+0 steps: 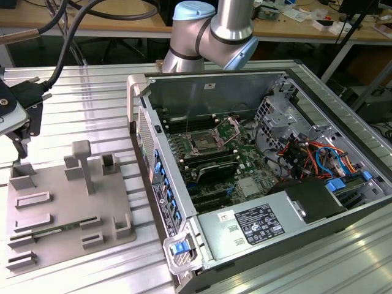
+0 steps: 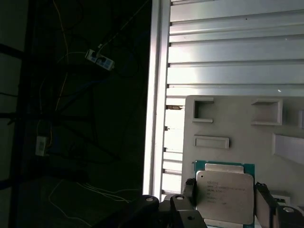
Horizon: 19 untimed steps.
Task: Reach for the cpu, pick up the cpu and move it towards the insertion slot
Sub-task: 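Pick up the cpu and move it towards the insertion slot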
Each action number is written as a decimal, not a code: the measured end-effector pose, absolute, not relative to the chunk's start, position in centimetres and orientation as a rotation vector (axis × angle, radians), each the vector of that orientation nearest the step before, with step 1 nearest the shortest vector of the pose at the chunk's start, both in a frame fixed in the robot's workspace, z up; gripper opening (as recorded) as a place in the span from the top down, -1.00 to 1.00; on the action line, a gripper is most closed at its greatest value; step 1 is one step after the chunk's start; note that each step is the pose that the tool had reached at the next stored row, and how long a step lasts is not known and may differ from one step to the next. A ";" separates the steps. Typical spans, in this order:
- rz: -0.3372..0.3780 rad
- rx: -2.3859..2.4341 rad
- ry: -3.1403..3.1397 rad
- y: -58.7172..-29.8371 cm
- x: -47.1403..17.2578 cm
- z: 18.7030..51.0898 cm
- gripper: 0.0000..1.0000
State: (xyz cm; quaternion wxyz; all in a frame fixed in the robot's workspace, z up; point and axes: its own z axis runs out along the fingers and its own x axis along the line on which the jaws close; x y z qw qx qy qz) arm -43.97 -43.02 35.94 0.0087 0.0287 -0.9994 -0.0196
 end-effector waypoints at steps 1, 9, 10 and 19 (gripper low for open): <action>-0.061 0.090 -3.122 -43.0 -44.0 36.0 -0.10; -0.061 0.090 -3.122 -43.0 -44.0 36.1 -0.10; -0.061 0.090 -3.122 -43.0 -44.0 36.2 -0.10; -0.061 0.090 -3.122 -43.0 -44.0 37.6 -0.10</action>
